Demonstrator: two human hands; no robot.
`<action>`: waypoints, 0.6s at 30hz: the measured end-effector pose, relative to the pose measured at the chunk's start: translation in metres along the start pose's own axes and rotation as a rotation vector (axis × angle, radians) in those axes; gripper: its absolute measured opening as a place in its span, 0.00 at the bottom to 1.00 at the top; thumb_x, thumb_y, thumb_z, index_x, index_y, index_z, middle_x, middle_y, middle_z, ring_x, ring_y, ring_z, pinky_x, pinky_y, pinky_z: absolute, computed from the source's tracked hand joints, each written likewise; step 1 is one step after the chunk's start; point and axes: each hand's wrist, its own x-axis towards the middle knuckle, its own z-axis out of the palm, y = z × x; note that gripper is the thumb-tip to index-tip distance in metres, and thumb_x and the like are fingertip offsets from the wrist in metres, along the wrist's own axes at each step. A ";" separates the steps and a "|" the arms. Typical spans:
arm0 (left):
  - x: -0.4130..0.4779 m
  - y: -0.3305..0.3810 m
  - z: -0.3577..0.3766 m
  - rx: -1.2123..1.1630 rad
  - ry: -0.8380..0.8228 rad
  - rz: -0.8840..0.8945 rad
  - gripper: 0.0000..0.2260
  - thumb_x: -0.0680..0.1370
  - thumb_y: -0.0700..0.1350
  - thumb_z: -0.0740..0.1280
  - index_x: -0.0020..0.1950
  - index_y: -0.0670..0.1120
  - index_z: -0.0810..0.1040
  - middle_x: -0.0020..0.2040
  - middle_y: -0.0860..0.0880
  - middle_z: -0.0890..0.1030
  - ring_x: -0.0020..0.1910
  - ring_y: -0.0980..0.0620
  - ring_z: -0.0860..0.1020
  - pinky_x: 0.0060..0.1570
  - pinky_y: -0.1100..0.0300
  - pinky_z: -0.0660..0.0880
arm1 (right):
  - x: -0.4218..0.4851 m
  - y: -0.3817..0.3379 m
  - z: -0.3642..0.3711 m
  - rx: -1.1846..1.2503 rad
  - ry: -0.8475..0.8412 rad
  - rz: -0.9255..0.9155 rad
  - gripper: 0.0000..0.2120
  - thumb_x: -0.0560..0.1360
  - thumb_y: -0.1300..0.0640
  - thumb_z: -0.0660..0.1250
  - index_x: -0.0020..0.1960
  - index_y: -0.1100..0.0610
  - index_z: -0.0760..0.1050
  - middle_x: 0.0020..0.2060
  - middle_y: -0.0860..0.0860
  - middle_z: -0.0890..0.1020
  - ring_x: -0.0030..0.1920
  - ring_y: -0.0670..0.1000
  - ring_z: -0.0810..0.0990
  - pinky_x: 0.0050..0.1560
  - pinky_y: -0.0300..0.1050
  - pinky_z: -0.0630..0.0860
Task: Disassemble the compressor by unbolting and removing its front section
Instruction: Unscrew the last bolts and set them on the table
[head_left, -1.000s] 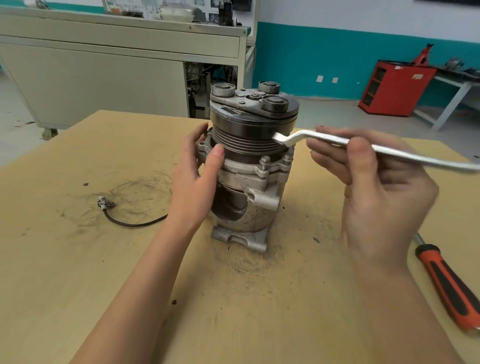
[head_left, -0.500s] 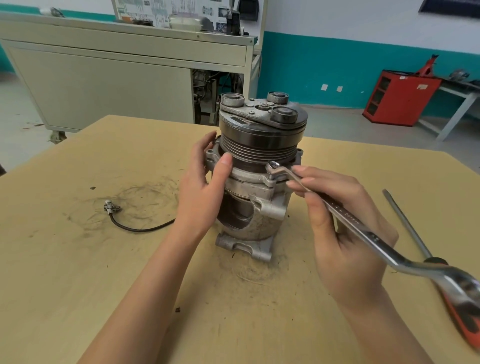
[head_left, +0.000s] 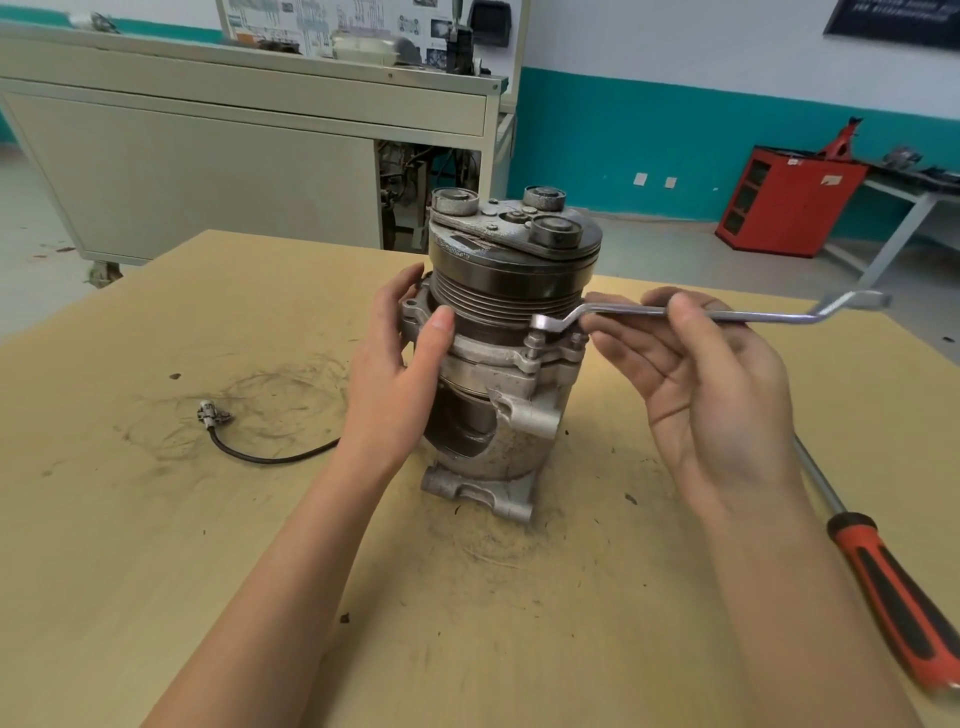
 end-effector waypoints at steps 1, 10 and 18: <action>0.000 0.000 0.000 -0.001 -0.002 -0.001 0.30 0.71 0.66 0.56 0.72 0.56 0.65 0.66 0.53 0.74 0.65 0.58 0.72 0.66 0.51 0.70 | -0.003 -0.001 0.000 -0.035 0.012 -0.070 0.10 0.81 0.62 0.54 0.48 0.63 0.73 0.42 0.60 0.84 0.46 0.58 0.84 0.45 0.42 0.80; 0.001 -0.002 0.000 -0.003 0.000 0.010 0.28 0.72 0.65 0.57 0.71 0.58 0.65 0.66 0.55 0.75 0.62 0.61 0.73 0.65 0.51 0.71 | -0.034 0.012 0.013 -0.480 -0.092 -0.517 0.05 0.78 0.62 0.59 0.52 0.58 0.73 0.51 0.56 0.81 0.52 0.53 0.83 0.51 0.49 0.80; 0.002 -0.004 0.000 -0.015 0.007 0.024 0.28 0.72 0.64 0.57 0.71 0.57 0.66 0.67 0.55 0.73 0.66 0.60 0.71 0.67 0.50 0.69 | -0.037 0.021 0.012 -0.631 -0.185 -0.620 0.08 0.81 0.54 0.57 0.55 0.57 0.70 0.54 0.51 0.78 0.53 0.50 0.81 0.51 0.47 0.79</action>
